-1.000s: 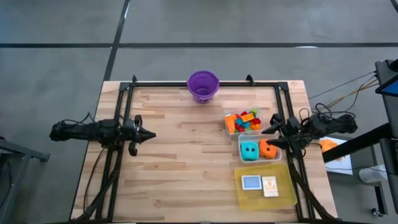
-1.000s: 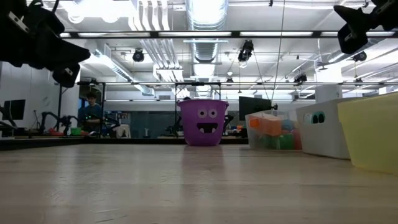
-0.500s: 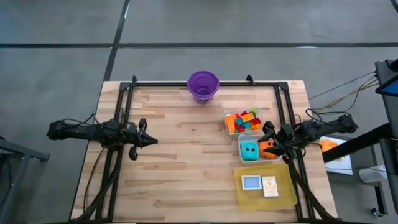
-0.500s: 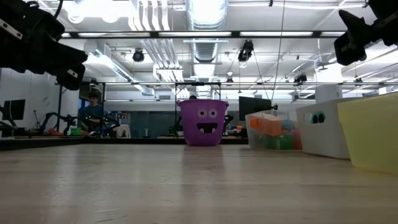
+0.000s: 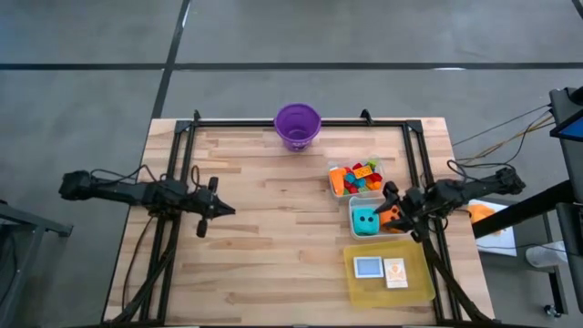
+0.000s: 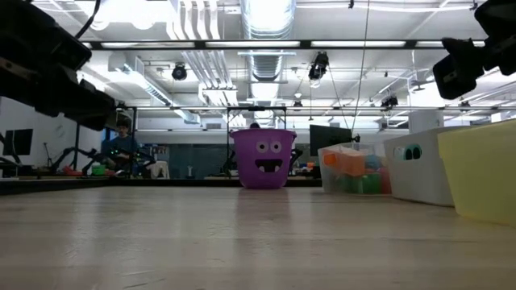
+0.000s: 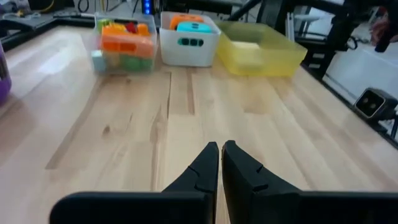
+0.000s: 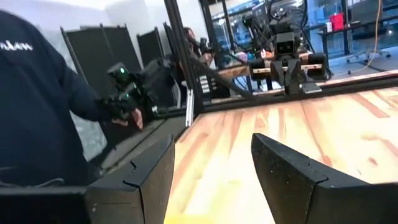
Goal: Pick & Place Toys
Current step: Return to Home Position
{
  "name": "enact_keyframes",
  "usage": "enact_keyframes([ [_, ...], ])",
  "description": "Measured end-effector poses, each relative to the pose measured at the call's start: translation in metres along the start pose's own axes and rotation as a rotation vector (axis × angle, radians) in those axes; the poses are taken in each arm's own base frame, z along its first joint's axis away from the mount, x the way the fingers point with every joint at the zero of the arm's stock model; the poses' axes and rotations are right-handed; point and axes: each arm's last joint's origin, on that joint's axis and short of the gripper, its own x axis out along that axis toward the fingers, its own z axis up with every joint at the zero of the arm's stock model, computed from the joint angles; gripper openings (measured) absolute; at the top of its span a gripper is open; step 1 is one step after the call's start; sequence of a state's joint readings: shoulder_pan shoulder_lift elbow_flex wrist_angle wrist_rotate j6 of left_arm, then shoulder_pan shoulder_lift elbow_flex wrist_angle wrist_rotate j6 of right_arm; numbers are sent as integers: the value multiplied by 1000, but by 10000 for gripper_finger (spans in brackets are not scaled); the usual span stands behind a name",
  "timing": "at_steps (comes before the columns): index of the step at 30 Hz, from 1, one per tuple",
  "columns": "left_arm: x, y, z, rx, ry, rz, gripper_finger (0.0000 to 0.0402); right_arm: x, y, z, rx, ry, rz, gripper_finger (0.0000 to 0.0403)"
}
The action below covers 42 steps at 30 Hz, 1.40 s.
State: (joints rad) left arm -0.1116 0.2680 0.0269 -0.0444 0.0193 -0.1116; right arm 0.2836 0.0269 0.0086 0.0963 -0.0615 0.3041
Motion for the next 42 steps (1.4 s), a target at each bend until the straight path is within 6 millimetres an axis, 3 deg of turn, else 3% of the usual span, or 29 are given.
enact_keyframes([
  [13,2,0,-2,-1,25,3,20,0,-2,-6,-91,62,-19,208],
  [42,2,0,-2,-4,26,3,20,0,-2,-6,-91,62,-20,208],
])
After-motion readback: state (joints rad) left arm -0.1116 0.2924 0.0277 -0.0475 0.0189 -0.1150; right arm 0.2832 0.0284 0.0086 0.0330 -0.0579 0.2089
